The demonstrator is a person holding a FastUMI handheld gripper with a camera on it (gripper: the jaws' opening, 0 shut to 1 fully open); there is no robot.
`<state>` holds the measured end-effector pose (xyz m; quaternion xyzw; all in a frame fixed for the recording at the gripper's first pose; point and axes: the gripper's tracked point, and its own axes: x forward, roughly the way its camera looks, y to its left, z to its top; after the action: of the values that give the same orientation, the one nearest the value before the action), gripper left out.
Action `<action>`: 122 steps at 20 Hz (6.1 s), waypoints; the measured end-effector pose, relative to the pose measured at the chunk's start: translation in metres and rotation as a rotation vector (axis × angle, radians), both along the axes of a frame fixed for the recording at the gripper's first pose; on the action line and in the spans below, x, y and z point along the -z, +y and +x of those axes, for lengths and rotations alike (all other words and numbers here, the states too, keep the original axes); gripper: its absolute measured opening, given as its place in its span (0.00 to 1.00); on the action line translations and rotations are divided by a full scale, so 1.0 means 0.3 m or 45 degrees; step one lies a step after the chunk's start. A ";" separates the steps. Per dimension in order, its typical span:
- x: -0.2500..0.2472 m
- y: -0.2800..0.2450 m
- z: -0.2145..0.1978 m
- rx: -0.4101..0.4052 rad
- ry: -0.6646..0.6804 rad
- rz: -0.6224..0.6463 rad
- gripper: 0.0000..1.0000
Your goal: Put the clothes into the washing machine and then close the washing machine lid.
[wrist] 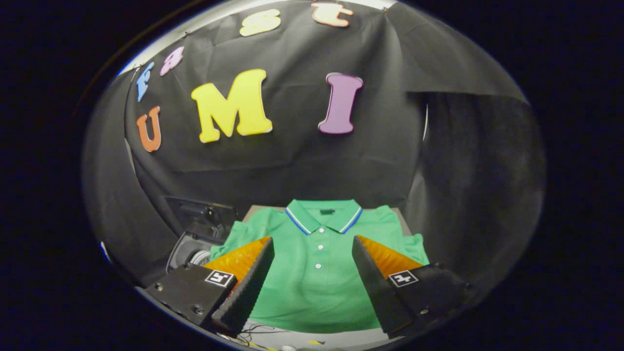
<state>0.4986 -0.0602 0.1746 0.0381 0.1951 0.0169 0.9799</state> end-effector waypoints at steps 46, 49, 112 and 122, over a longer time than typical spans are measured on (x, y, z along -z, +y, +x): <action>-0.140 0.158 -0.065 -0.032 -0.073 0.266 0.04; -0.260 0.232 -0.113 -0.077 -0.191 0.295 0.04; 0.811 1.462 0.243 -0.265 0.601 0.207 0.04; 0.815 1.431 0.216 -0.242 0.622 0.169 0.10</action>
<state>0.5635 0.3691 -0.0700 0.0868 0.4270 0.1117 0.8931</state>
